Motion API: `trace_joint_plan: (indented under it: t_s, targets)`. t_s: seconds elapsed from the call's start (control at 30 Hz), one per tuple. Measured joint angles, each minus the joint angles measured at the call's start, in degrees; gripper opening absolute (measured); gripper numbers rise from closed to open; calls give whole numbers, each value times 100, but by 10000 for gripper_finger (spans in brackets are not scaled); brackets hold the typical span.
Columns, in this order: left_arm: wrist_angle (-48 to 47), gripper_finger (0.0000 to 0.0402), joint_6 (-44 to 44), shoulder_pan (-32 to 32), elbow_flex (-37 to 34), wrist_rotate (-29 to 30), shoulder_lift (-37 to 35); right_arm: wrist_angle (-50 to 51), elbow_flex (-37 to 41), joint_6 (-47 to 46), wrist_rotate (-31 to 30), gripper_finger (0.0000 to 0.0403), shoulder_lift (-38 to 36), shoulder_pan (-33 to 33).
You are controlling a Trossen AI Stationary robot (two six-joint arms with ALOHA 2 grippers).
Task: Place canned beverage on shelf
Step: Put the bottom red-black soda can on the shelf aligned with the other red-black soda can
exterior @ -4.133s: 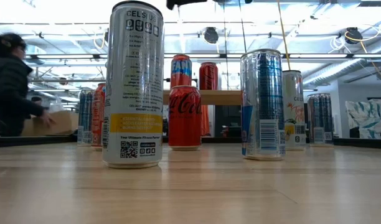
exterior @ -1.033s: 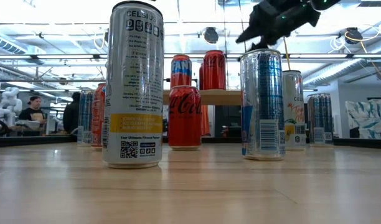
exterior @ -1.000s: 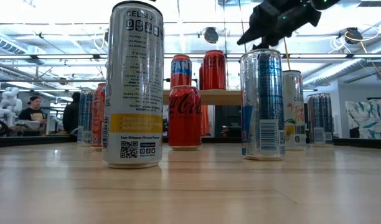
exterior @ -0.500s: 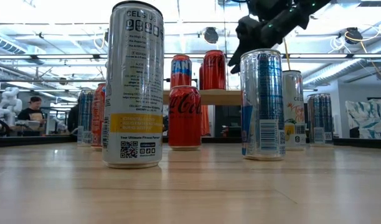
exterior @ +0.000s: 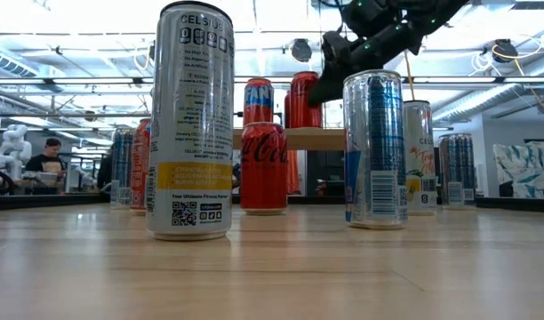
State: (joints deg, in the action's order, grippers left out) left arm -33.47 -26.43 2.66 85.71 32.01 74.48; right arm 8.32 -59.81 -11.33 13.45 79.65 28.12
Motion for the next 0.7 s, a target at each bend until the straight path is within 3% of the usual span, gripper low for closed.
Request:
trace_joint_plan:
  t_s: [0.2,0.7]
  targets:
    - [-26,395,34,-39,2,-6,46,394,0,127,63,1,-136,-9]
    - [-17,395,174,-348,2,-313,84,202,0,801,-177,0,-34,153]
